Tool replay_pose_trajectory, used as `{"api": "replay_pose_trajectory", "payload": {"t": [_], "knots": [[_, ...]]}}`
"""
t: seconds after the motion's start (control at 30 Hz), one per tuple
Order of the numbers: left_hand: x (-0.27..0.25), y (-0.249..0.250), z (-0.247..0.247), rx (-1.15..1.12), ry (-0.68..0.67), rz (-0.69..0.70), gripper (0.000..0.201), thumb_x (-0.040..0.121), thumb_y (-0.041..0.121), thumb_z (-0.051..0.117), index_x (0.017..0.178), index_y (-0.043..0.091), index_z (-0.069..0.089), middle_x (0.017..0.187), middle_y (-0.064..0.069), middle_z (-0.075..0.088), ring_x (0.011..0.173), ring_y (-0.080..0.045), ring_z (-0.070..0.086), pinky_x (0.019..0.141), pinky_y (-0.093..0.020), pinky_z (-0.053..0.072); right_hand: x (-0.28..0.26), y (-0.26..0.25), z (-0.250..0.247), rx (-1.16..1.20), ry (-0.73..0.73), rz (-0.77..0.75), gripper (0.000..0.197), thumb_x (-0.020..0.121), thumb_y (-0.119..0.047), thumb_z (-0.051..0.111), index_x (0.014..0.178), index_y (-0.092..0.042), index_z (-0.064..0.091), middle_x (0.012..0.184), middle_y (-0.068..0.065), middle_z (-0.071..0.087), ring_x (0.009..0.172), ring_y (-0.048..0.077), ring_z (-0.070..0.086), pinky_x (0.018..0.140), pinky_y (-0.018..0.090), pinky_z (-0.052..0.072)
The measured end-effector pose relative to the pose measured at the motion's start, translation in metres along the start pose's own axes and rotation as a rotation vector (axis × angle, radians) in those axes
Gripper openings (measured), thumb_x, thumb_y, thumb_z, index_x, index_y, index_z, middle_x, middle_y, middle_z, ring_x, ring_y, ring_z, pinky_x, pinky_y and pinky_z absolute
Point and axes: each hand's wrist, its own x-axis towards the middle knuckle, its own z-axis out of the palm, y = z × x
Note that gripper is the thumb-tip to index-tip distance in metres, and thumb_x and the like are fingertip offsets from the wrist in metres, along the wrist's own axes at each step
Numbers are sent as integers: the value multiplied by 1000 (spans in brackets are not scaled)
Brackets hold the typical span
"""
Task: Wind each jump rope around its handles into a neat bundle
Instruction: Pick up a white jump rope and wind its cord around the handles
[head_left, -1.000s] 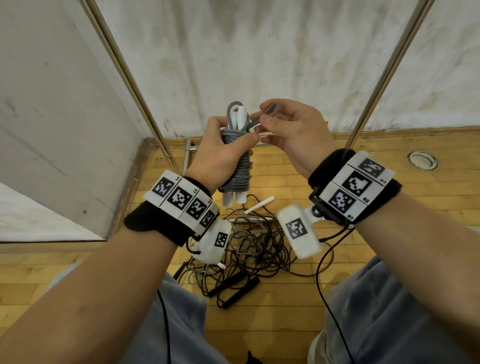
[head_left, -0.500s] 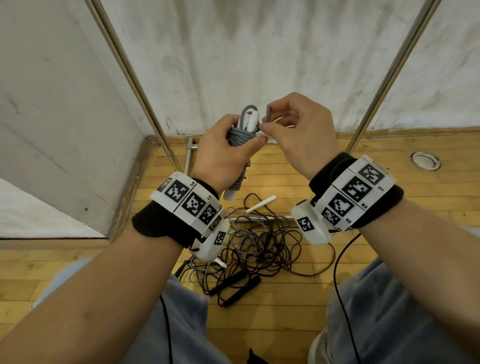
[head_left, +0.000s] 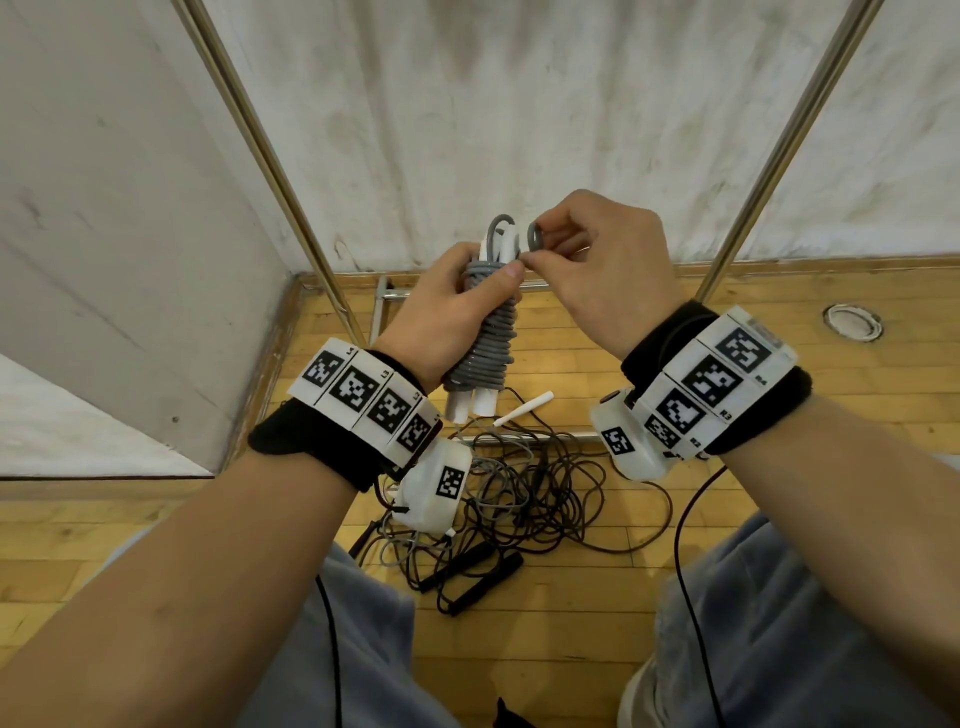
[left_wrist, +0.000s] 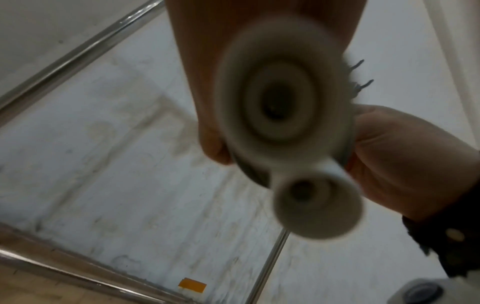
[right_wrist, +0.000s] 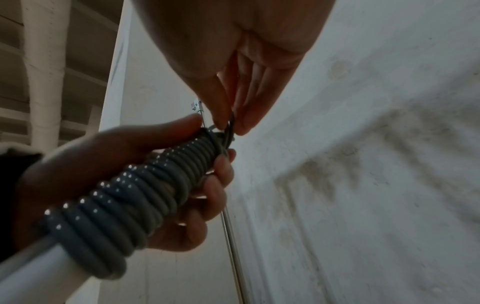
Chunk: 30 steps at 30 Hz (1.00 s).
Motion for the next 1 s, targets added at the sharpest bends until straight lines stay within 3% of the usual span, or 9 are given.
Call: {"api": "replay_pose_trajectory", "payload": {"t": [0.1,0.17,0.23,0.3,0.4,0.67,0.77,0.87,1.0], "knots": [[-2,4,6,-70,-47,-110,15,99,28,48,97,14,46,84,-7,56,61,-22,66,54,-35,53,-2,-2,2,-43,-24,-5,8,79,-13,68,86,-12,65,70,-17,53,70,5,58,69,18,51],[-2,9,6,-88,-23,-187,42,100,45,35,99,7,51,75,-5,62,51,-18,61,48,-28,50,-3,-3,2,-58,-33,0,7,79,-14,69,85,-13,65,70,-14,55,72,8,59,71,22,52],[-1,10,6,19,51,-139,56,102,48,23,104,2,54,69,-5,66,50,-18,59,47,-27,49,-3,-4,3,-86,-39,-3,7,80,-16,68,85,-13,66,74,-9,59,73,10,60,73,27,53],[-4,9,9,159,114,4,39,104,36,24,99,7,49,78,-10,64,57,-22,59,48,-28,47,-3,-5,3,-112,-46,-23,8,80,-16,68,87,-11,67,78,-3,63,75,15,62,74,35,54],[-6,8,11,219,154,67,19,103,28,33,88,20,41,89,-16,58,66,-25,57,46,-23,44,-4,-7,4,-150,-42,-73,12,82,-16,67,89,-7,67,83,6,68,77,22,63,75,41,53],[-8,5,10,308,185,174,16,100,32,42,86,26,40,77,-6,50,63,-21,55,46,-20,41,-2,-10,6,-276,-59,-103,14,85,-17,61,92,-6,67,86,10,69,81,28,63,76,44,51],[-9,3,11,338,218,201,15,99,36,42,86,29,40,74,-5,52,57,-15,56,44,-24,42,0,-12,6,-295,-68,-108,15,88,-17,58,92,-5,66,87,11,68,83,28,63,77,43,50],[-9,0,13,373,244,227,13,95,44,42,85,34,40,70,0,53,58,-22,55,46,-33,43,1,-14,5,-311,-78,-104,16,89,-17,56,93,-3,65,86,12,68,82,29,62,76,43,49],[-8,-6,13,478,286,252,18,89,53,44,87,35,40,63,11,53,55,-14,57,47,-41,47,0,-14,6,-308,-90,-65,15,87,-15,55,92,-4,64,85,10,68,81,27,62,76,41,50]]}}
